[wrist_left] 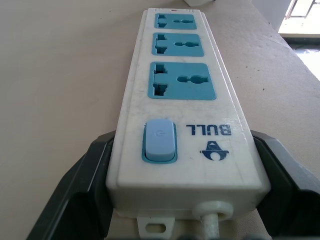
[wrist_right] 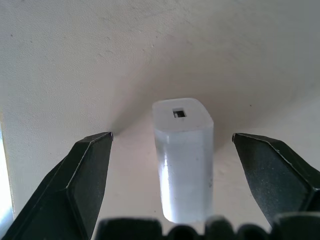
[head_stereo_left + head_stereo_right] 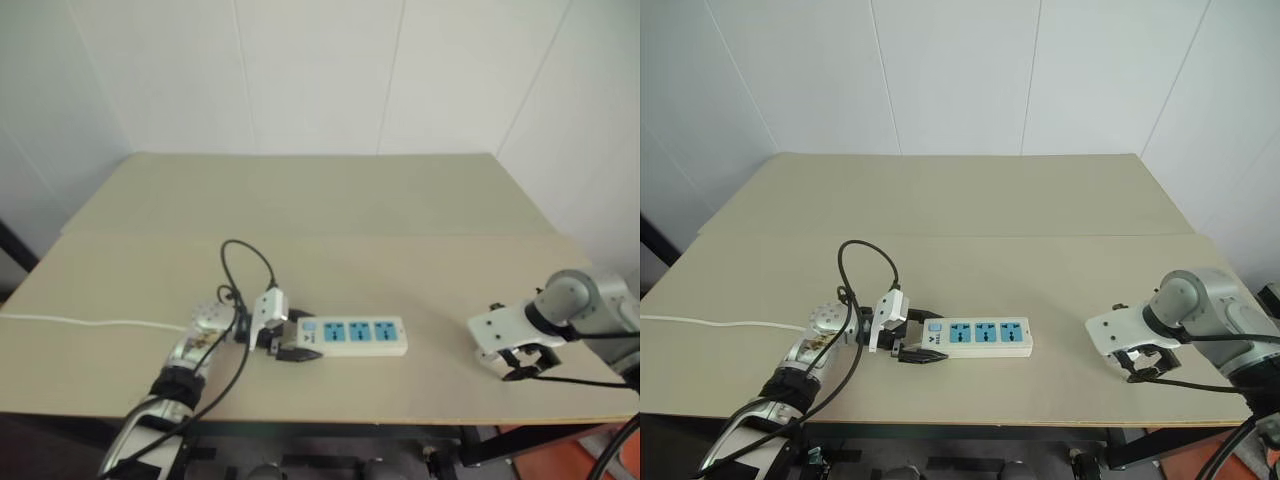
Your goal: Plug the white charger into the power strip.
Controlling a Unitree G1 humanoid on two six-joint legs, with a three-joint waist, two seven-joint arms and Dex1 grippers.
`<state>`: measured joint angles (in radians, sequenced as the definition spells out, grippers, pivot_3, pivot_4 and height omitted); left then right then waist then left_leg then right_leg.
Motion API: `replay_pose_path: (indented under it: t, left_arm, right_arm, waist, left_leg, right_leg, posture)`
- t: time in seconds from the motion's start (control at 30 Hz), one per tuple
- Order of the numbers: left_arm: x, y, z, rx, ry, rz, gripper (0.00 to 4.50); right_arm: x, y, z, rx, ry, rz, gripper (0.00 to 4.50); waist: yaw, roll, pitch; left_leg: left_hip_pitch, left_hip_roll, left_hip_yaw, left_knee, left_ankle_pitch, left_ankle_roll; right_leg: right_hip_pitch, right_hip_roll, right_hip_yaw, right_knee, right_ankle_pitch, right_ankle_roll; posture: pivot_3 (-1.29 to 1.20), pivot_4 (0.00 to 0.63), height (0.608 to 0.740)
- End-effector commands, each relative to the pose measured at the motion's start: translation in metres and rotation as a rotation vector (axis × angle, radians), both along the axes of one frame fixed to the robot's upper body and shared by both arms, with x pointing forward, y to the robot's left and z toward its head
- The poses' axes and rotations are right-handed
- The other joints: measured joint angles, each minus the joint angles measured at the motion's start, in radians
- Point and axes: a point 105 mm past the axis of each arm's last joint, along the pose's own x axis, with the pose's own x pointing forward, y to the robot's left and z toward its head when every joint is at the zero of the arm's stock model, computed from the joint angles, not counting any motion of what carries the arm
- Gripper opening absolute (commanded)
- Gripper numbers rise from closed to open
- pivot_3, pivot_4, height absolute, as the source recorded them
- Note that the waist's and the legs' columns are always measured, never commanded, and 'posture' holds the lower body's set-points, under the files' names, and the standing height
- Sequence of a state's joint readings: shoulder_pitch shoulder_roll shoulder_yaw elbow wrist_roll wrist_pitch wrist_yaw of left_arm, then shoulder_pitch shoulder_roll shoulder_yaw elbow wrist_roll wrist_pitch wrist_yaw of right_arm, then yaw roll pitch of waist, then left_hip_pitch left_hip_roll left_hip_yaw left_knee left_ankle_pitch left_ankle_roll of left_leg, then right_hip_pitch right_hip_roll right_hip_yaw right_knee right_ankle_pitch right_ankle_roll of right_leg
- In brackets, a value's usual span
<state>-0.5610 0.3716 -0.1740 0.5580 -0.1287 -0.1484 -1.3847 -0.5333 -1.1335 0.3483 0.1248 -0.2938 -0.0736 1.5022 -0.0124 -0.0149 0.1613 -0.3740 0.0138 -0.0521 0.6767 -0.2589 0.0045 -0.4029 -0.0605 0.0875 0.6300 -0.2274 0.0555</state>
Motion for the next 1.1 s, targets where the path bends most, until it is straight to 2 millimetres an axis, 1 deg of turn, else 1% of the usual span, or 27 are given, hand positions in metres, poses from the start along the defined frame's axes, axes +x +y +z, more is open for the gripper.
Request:
replay_pose_path:
  t: [0.03, 0.33, 0.37, 0.4, 0.47, 0.57, 0.63, 0.67, 0.7, 0.87, 1.0, 1.1]
  left_arm:
    - [-0.009, -0.001, -0.019, 0.055, 0.055, -0.012, 3.3]
    - [-0.008, -0.001, -0.019, 0.057, 0.054, -0.006, 3.3]
    - [-0.008, -0.001, -0.019, 0.057, 0.055, -0.006, 3.3]
    - [-0.008, -0.001, -0.02, 0.057, 0.055, -0.006, 3.3]
    - [-0.009, -0.001, -0.019, 0.055, 0.055, -0.008, 3.3]
    - [-0.009, -0.001, -0.019, 0.057, 0.053, -0.008, 3.3]
    - [-0.009, 0.0, -0.018, 0.059, 0.051, -0.007, 3.3]
    - [-0.008, 0.001, -0.018, 0.062, 0.049, -0.006, 3.3]
    - [-0.008, 0.002, -0.018, 0.064, 0.049, -0.006, 3.3]
    - [-0.006, 0.003, -0.017, 0.069, 0.046, -0.004, 3.3]
    - [-0.006, 0.001, -0.016, 0.069, 0.044, -0.011, 3.3]
    - [-0.007, 0.0, -0.015, 0.071, 0.046, -0.024, 3.3]
  right_arm:
    - [0.001, 0.005, 0.001, -0.006, 0.003, 0.029, 4.5]
    - [0.0, 0.01, -0.002, -0.012, 0.028, 0.049, 4.5]
    - [-0.001, 0.011, -0.004, -0.008, 0.038, 0.051, 4.12]
    - [-0.002, 0.012, -0.004, -0.004, 0.043, 0.054, 3.98]
    - [-0.003, 0.015, -0.005, 0.01, 0.055, 0.057, 3.36]
    - [-0.004, 0.018, -0.005, 0.02, 0.061, 0.054, 2.25]
    - [-0.003, 0.018, -0.006, 0.016, 0.058, 0.053, 1.67]
    - [-0.002, 0.018, -0.007, 0.016, 0.056, 0.052, 1.31]
    - [-0.002, 0.019, -0.007, 0.017, 0.055, 0.052, 1.15]
    - [0.002, 0.025, -0.003, 0.058, 0.029, 0.038, 1.15]
    - [0.017, 0.038, 0.014, 0.158, -0.082, -0.033, 1.15]
    - [0.027, 0.056, 0.027, 0.274, -0.139, -0.078, 1.15]
  waist:
    - [0.0, 0.0, 0.0]
    - [0.0, 0.0, 0.0]
    - [0.0, 0.0, 0.0]
    - [0.0, 0.0, 0.0]
    - [-0.002, 0.0, 0.0]
    - [-0.005, -0.001, 0.0]
    - [-0.006, -0.001, 0.0]
    - [-0.006, -0.001, -0.001]
    - [-0.007, -0.002, -0.001]
    - [-0.007, -0.003, -0.002]
    - [-0.008, -0.003, -0.002]
    - [-0.007, -0.003, -0.002]
  left_leg:
    - [0.0, 0.0, 0.0, 0.0, 0.0, 0.0]
    - [0.0, 0.0, 0.0, 0.0, 0.0, 0.0]
    - [0.001, 0.0, 0.0, 0.0, 0.0, 0.0]
    - [0.001, 0.0, 0.0, 0.0, 0.0, 0.0]
    - [0.001, 0.0, 0.0, 0.0, 0.0, 0.0]
    - [0.004, 0.0, 0.0, 0.0, 0.0, 0.0]
    - [0.005, 0.0, 0.0, 0.0, 0.0, 0.0]
    - [0.006, 0.0, 0.0, 0.0, 0.0, 0.0]
    - [0.006, 0.0, 0.0, 0.0, 0.0, 0.0]
    - [0.006, 0.001, -0.001, 0.0, 0.0, 0.0]
    - [0.006, 0.001, -0.001, 0.0, 0.0, 0.0]
    - [0.006, 0.001, -0.001, -0.001, 0.0, 0.0]
  right_leg:
    - [0.0, 0.0, 0.0, 0.0, 0.0, 0.0]
    - [0.001, 0.0, 0.0, 0.0, 0.0, 0.0]
    - [0.001, 0.0, 0.0, 0.0, 0.0, 0.0]
    - [0.001, 0.0, 0.0, 0.0, 0.0, 0.0]
    - [0.001, 0.0, 0.0, 0.0, 0.0, 0.0]
    - [0.003, 0.0, 0.0, 0.0, 0.0, 0.0]
    - [0.006, 0.0, 0.0, 0.0, 0.0, 0.0]
    - [0.006, 0.0, 0.0, 0.0, 0.0, 0.0]
    - [0.007, 0.0, 0.0, 0.0, 0.0, 0.0]
    - [0.007, 0.001, -0.001, -0.001, 0.0, 0.0]
    - [0.007, 0.001, -0.001, 0.0, 0.0, 0.0]
    - [0.006, 0.001, -0.001, 0.0, 0.0, 0.0]
  posture:
    - [0.0, 0.15, 0.74]
    - [0.0, 0.15, 0.74]
    - [0.0, 0.15, 0.74]
    - [0.0, 0.15, 0.74]
    - [0.0, 0.15, 0.74]
    - [0.0, 0.15, 0.74]
    - [0.0, 0.15, 0.74]
    - [0.0, 0.15, 0.74]
    - [0.0, 0.15, 0.74]
    - [0.0, 0.15, 0.74]
    - [0.0, 0.15, 0.74]
    - [0.0, 0.15, 0.74]
